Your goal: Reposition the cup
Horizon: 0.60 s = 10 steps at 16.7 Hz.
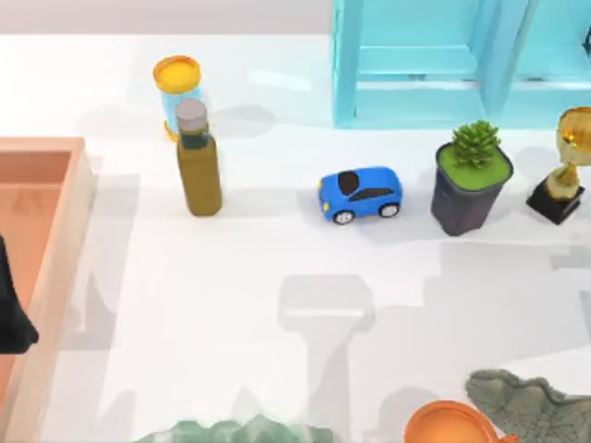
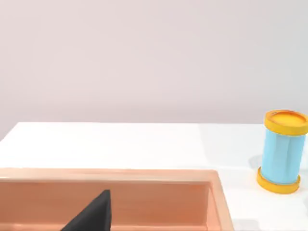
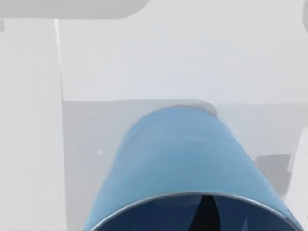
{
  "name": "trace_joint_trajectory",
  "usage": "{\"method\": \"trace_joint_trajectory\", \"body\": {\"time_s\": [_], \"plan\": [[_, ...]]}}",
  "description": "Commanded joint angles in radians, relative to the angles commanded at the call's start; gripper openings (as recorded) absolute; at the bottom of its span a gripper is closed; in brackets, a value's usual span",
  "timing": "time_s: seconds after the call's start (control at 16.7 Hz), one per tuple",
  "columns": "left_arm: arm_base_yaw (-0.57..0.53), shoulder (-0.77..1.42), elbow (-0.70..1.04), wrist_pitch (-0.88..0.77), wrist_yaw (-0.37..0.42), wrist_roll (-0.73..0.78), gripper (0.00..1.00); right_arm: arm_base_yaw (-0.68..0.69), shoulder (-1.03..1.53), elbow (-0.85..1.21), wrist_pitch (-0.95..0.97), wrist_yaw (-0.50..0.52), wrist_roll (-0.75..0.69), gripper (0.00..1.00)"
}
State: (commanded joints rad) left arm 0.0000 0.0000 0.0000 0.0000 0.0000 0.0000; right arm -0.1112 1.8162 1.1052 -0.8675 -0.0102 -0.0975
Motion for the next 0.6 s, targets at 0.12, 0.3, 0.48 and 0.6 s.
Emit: {"method": "trace_joint_trajectory", "body": {"time_s": [0.12, 0.3, 0.48, 0.6], "plan": [[0.000, 0.000, 0.000, 0.000, 0.000, 0.000, 1.00, 0.000, 0.000, 0.000, 0.000, 0.000, 0.000, 0.83], [0.000, 0.000, 0.000, 0.000, 0.000, 0.000, 1.00, 0.000, 0.000, 0.000, 0.000, 0.000, 0.000, 1.00], [0.000, 0.000, 0.000, 0.000, 0.000, 0.000, 1.00, 0.000, 0.000, 0.000, 0.000, 0.000, 0.000, 1.00], [0.000, 0.000, 0.000, 0.000, 0.000, 0.000, 1.00, 0.000, 0.000, 0.000, 0.000, 0.000, 0.000, 1.00]]}}
